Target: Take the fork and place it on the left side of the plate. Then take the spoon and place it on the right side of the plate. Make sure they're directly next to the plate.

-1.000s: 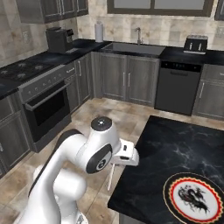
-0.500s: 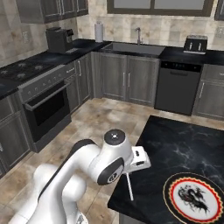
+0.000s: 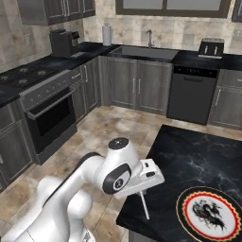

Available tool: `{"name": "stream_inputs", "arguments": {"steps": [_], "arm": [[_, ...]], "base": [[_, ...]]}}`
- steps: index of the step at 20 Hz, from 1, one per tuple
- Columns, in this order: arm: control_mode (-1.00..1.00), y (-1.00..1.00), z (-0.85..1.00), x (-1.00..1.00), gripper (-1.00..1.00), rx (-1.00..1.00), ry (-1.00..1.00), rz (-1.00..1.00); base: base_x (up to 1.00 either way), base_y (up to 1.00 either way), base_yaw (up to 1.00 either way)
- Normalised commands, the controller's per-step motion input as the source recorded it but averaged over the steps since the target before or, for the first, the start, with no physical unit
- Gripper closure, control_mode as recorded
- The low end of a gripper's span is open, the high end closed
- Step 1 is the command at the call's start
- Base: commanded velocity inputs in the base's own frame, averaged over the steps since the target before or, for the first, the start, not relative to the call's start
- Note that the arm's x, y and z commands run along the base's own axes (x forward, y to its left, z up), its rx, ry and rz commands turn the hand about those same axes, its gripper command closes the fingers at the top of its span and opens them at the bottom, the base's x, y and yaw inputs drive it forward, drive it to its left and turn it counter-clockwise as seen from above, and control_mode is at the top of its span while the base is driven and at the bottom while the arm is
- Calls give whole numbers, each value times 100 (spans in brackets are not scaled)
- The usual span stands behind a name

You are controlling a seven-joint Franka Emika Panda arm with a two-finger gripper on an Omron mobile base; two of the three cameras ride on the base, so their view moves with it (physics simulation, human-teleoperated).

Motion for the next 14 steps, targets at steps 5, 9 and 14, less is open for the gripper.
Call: {"name": "stream_inputs", "arguments": {"steps": [5, 9, 14], "arm": [[-100, -27, -20, 0, 100, -6, 6, -2], [-100, -35, -23, 8, 100, -2, 0, -2], [-100, -33, -22, 21, 100, 0, 0, -5]], "base": [[0, 0, 0], [0, 0, 0], [0, 0, 0]]}}
